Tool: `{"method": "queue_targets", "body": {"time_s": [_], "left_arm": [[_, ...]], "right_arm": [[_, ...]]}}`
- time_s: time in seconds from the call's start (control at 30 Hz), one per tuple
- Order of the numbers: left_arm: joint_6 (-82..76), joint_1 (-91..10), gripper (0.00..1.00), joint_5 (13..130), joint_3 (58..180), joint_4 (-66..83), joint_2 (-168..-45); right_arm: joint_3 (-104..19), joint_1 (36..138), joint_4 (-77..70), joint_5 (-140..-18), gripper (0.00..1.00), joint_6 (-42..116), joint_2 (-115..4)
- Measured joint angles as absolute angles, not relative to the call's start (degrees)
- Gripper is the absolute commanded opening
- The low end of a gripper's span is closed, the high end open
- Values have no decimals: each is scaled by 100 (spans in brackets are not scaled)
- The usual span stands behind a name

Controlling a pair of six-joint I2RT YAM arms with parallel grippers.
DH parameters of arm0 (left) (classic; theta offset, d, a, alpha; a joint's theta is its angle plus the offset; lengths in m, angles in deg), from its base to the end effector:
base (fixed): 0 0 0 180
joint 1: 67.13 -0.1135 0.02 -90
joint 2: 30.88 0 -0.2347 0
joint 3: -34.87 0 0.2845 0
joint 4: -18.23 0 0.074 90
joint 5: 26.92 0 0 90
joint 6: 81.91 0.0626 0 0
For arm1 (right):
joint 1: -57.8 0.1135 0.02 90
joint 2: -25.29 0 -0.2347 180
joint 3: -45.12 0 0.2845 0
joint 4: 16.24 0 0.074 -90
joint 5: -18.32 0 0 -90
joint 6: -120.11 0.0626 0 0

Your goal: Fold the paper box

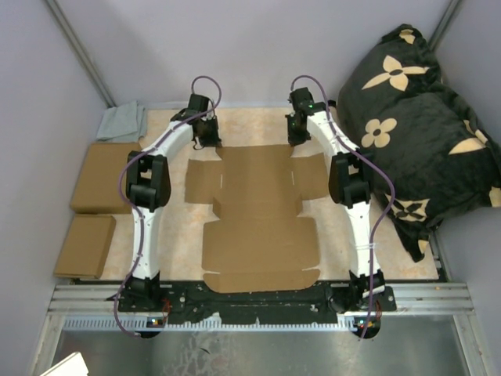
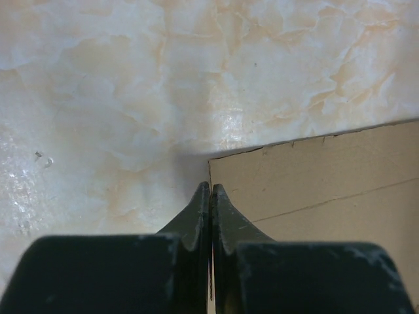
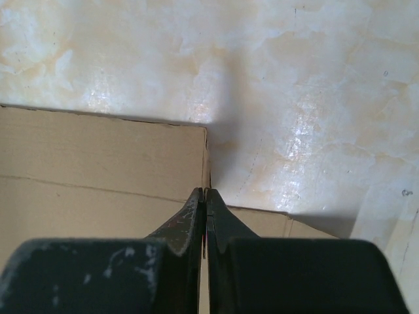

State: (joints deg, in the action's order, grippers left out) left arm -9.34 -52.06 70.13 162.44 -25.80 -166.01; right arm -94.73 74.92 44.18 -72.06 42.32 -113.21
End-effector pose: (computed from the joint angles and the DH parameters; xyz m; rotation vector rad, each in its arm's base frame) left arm 0.5319 -0.1512 0.1350 0.0022 2.5039 -0.3921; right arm 0.5259 0.1624 0.1585 -0.1144 2.6119 0.1915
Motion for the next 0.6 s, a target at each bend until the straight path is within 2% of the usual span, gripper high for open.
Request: {"method": "queue_targets", "body": {"time_s": [0.2,0.23,0.27,0.3,0.37,0.43,0.6], "left_arm": [[-894,-5213,0,7144,15619,-2176,-16232],[-899,-5213,0,7162,15396,-2066,-16072],[-905,-5213,0,7183,15029,-1881,-15799],[-923,-5211,0,7208,14712,-1701,-15543],[-962,-5208,0,7238,14129,-1376,-14997],[-1002,-5200,0,7284,13556,-969,-14363],[-958,-5182,0,7387,12494,170,-13047]], "right_arm": [[-9224,7492,4276,-7195,0,4221,-11198],[-9104,7492,4230,-7197,9,4223,-11128],[-8979,7492,4180,-7197,27,4228,-11045],[-8800,7492,4110,-7204,39,4245,-10923],[-8313,7492,3927,-7206,55,4267,-10554],[-7746,7495,3726,-7230,61,4313,-10071],[-6584,7492,3378,-7258,64,4333,-8591]]}}
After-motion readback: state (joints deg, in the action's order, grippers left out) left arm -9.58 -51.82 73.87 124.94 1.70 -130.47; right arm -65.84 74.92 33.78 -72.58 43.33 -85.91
